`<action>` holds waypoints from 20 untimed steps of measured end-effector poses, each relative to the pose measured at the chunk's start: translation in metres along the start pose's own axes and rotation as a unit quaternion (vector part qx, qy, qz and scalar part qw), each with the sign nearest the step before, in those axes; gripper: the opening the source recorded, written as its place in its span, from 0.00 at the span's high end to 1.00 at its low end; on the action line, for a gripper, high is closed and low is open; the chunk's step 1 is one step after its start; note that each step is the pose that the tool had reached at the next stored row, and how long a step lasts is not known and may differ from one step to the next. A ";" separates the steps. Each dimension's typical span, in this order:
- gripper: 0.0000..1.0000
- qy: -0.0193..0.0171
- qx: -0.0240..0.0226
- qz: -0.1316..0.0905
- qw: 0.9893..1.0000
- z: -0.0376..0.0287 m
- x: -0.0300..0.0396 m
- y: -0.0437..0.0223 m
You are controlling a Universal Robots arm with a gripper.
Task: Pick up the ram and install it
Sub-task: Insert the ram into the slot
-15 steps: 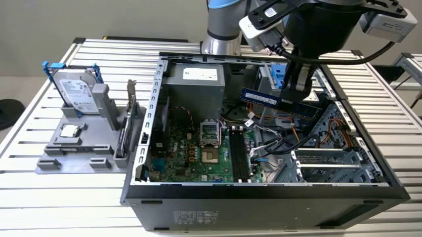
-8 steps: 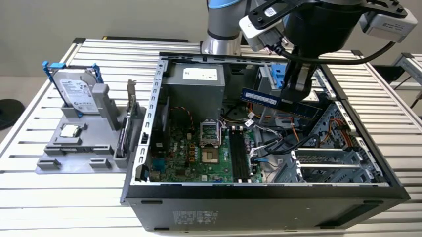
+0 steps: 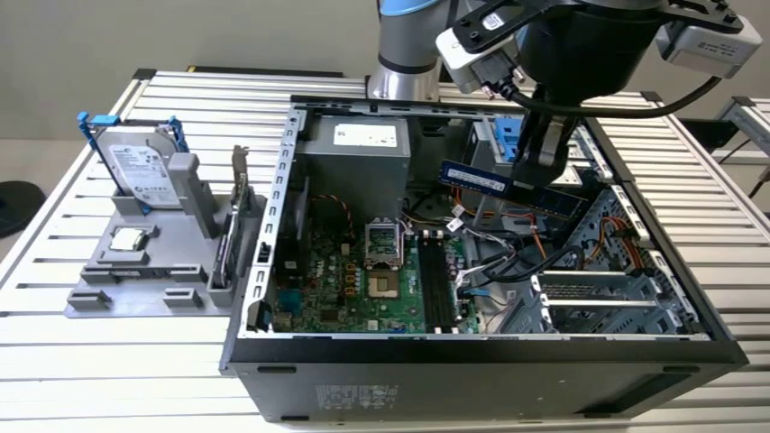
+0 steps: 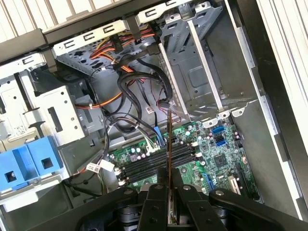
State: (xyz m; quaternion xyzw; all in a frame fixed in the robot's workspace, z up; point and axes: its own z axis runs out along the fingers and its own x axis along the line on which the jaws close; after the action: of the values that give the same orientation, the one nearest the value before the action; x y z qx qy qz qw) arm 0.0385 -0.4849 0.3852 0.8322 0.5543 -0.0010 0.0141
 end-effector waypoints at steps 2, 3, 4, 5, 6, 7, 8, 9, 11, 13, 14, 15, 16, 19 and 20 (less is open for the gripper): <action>1.00 0.000 0.000 0.001 1.000 0.0000 0.0000 0.0000; 1.00 0.000 0.000 0.002 1.000 0.0000 0.0000 0.0000; 1.00 0.000 0.000 0.002 1.000 0.0000 0.0000 0.0000; 1.00 0.000 0.000 0.003 1.000 0.0000 0.0000 0.0000; 1.00 0.000 0.000 0.003 1.000 0.0000 0.0000 0.0000; 1.00 0.000 0.000 0.004 1.000 0.0000 0.0000 0.0000; 1.00 0.000 0.000 0.004 1.000 0.0000 0.0000 0.0000; 1.00 0.000 0.000 0.005 1.000 0.0000 0.0000 0.0000; 1.00 0.000 0.000 0.006 1.000 0.0000 0.0000 0.0000; 1.00 0.000 0.000 0.007 1.000 0.0000 0.0000 0.0000; 1.00 0.000 0.000 0.007 1.000 0.0000 0.0000 0.0000; 1.00 0.000 0.000 0.008 1.000 0.0000 0.0000 0.0000; 1.00 0.000 0.000 0.008 1.000 0.0000 0.0000 0.0000; 1.00 0.000 0.000 0.010 1.000 0.0000 0.0000 0.0000; 1.00 0.000 0.000 0.010 1.000 0.0000 0.0000 0.0000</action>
State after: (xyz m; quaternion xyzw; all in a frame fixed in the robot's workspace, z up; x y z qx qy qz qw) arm 0.0385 -0.4849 0.3852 0.8379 0.5456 -0.0011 0.0141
